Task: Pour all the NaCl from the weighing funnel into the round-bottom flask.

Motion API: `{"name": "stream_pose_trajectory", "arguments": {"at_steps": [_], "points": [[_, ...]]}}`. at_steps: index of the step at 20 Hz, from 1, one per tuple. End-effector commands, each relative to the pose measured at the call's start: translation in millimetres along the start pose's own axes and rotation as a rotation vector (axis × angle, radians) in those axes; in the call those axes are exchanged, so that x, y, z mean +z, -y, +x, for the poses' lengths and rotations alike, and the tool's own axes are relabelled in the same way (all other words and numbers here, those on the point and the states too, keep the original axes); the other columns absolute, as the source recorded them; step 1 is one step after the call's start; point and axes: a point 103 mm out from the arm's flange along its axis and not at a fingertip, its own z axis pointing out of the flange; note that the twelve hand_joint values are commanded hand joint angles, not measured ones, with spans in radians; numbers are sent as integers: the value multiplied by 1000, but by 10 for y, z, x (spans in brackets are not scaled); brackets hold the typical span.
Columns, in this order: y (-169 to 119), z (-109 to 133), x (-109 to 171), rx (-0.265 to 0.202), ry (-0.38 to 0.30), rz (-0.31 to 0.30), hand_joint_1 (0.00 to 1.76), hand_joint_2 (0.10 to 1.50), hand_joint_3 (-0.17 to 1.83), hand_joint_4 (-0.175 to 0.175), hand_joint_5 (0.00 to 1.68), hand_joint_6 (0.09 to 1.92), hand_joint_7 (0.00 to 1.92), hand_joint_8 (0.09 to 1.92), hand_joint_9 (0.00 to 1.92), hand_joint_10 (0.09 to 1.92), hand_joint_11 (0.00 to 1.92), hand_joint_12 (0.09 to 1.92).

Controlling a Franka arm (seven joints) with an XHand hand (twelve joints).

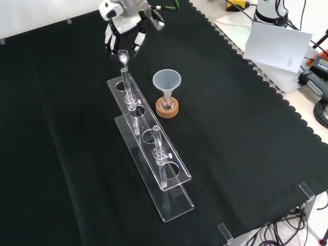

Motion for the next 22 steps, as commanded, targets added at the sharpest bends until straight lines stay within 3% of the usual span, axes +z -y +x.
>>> {"name": "stream_pose_trajectory", "arguments": {"at_steps": [1, 6, 22], "points": [[244, -63, -123, 17, 22, 2, 1125, 1031, -175, 175, 1409, 296, 602, 600, 966, 361, 729, 1121], [401, -76, -252, 28, 50, -8, 1125, 1030, -175, 175, 1411, 292, 600, 599, 963, 358, 724, 1119], [801, 460, -587, -18, 94, -18, 1125, 1030, -175, 175, 1415, 284, 583, 594, 959, 352, 718, 1122]]}}
